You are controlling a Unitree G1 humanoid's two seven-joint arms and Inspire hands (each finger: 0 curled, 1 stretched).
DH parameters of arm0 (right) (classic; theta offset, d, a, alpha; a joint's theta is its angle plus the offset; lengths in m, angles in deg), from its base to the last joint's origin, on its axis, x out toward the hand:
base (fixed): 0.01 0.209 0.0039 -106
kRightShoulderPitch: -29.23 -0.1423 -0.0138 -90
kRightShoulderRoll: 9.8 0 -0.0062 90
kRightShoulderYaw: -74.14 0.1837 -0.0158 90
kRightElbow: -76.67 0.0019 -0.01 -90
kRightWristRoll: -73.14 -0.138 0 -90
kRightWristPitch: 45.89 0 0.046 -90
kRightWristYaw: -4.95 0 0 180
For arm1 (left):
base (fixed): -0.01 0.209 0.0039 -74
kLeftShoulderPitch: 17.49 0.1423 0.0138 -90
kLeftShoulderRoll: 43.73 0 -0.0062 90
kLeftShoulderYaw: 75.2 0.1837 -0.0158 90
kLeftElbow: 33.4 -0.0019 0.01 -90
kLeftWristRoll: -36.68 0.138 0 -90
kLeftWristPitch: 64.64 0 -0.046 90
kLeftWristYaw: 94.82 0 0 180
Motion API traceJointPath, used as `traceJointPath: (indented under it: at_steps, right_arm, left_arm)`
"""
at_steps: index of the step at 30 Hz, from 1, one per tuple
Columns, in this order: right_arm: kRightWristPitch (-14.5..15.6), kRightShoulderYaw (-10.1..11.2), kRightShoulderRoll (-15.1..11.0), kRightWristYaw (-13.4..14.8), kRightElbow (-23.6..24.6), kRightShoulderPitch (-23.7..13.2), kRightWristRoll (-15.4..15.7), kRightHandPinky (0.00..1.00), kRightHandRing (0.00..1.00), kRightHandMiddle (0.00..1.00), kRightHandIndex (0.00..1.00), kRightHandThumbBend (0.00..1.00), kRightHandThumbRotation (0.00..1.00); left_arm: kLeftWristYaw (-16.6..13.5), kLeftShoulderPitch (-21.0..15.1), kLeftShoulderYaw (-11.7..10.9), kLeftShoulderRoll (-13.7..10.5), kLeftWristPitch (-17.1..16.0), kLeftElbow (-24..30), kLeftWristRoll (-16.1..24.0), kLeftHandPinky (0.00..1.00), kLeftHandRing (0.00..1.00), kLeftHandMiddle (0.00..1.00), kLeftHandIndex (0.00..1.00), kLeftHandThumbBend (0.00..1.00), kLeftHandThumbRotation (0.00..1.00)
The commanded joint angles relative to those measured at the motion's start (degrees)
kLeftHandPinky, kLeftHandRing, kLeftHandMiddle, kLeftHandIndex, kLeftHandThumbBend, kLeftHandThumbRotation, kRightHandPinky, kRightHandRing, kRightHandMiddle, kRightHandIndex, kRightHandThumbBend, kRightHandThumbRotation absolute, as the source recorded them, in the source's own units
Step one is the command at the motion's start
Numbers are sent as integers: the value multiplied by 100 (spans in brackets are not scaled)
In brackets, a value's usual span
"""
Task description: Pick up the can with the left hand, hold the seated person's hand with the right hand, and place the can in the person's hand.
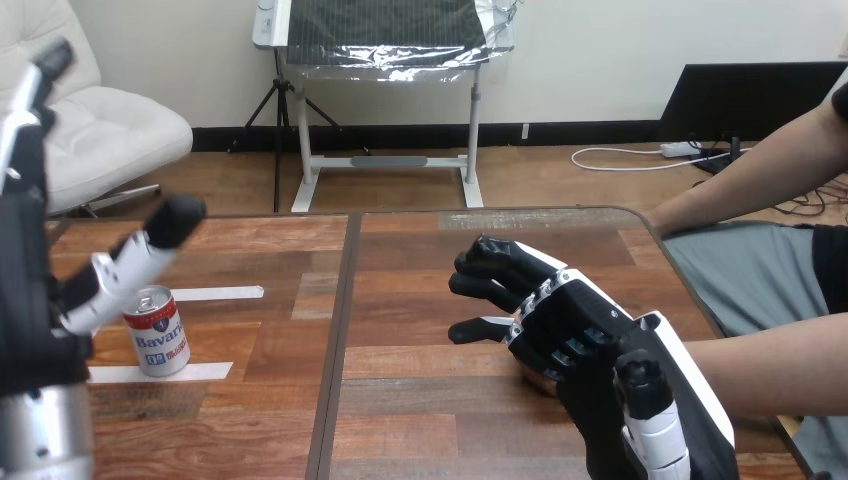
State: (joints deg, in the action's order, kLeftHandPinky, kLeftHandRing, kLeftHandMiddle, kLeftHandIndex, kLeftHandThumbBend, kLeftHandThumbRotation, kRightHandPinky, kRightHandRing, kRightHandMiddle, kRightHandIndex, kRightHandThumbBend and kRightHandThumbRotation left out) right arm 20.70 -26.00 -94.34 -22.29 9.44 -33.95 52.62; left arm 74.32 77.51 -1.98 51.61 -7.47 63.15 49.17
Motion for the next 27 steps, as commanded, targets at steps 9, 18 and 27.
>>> traceJointPath:
  at_steps: [9, 18, 27]
  right_arm:
    - [36, 42, -20, 38, 329, -121, -93, 73, 84, 84, 83, 78, 88]
    - [18, 28, -26, 60, 309, -148, -12, 73, 84, 84, 83, 79, 90]
    - [22, 7, -4, 96, 293, -170, 33, 72, 82, 83, 82, 80, 91]
  left_arm:
    - [-250, -664, -138, -220, 292, -219, 206, 95, 96, 94, 89, 100, 67]
    - [-368, -906, -202, -386, 426, -620, 287, 94, 96, 95, 89, 100, 65]
    - [-359, -1227, -230, -628, 471, -1299, 180, 94, 97, 96, 91, 100, 61]
